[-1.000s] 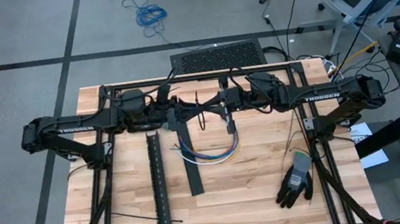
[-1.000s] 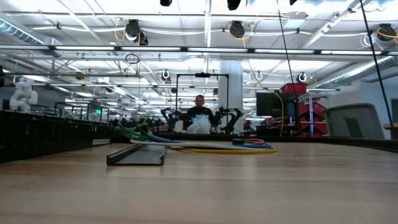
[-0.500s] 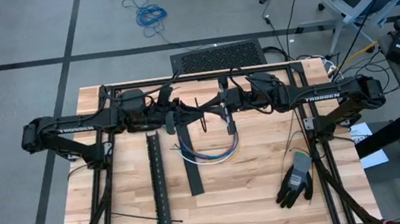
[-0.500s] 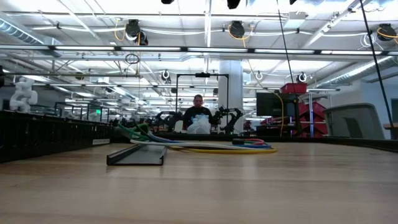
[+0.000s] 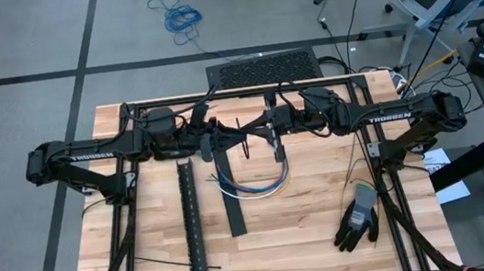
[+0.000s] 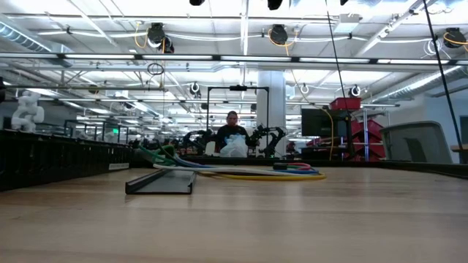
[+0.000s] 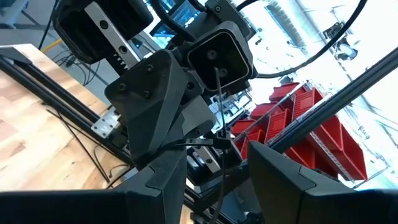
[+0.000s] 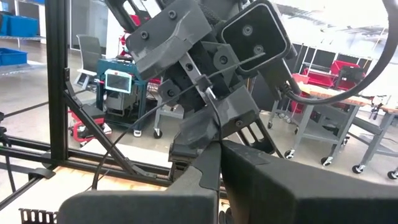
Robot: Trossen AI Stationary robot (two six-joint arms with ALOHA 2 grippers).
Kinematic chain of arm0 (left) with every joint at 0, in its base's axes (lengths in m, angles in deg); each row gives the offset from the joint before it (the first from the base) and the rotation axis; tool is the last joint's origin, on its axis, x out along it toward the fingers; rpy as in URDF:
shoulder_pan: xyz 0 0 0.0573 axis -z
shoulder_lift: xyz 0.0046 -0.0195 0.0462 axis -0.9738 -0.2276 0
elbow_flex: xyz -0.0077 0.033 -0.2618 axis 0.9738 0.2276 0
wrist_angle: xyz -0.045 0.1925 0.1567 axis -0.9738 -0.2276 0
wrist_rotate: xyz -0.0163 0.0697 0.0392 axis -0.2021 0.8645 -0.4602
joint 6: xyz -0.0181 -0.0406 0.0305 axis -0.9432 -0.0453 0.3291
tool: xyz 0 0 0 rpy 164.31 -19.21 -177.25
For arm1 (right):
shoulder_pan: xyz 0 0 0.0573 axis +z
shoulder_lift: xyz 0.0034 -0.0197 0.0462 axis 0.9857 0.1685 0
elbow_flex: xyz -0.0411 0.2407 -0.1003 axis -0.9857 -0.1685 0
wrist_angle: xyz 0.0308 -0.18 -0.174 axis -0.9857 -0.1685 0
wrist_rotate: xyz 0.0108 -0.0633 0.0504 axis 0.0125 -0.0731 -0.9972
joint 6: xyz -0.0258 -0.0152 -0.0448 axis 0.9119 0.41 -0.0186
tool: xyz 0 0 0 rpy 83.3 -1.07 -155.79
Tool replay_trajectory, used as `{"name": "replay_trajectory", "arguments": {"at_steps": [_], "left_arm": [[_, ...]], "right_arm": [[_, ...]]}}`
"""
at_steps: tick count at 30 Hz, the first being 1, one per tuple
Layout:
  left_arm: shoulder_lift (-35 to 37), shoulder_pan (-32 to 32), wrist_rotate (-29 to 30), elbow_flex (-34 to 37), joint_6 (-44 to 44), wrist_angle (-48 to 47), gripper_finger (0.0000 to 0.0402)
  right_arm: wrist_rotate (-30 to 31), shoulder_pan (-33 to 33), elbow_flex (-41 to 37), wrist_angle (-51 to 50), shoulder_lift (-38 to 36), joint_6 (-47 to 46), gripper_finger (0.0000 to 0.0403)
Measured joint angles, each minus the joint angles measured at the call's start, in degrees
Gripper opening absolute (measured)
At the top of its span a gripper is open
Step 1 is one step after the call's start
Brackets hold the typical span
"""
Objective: Ziptie cables
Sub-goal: Wrap the cable wires with a black zip tie
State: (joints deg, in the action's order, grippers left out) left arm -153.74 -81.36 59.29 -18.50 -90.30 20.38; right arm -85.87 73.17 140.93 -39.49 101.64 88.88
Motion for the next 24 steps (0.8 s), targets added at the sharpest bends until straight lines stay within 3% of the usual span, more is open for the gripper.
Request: {"name": "replay_trajectory", "arguments": {"at_steps": [24], "left_arm": [[0.0,0.0,0.8,0.0,4.1,3.0,0.0165]], "right_arm": [[-0.1,-0.4,0.0,4.6,0.0,-5.8,0.0]]}}
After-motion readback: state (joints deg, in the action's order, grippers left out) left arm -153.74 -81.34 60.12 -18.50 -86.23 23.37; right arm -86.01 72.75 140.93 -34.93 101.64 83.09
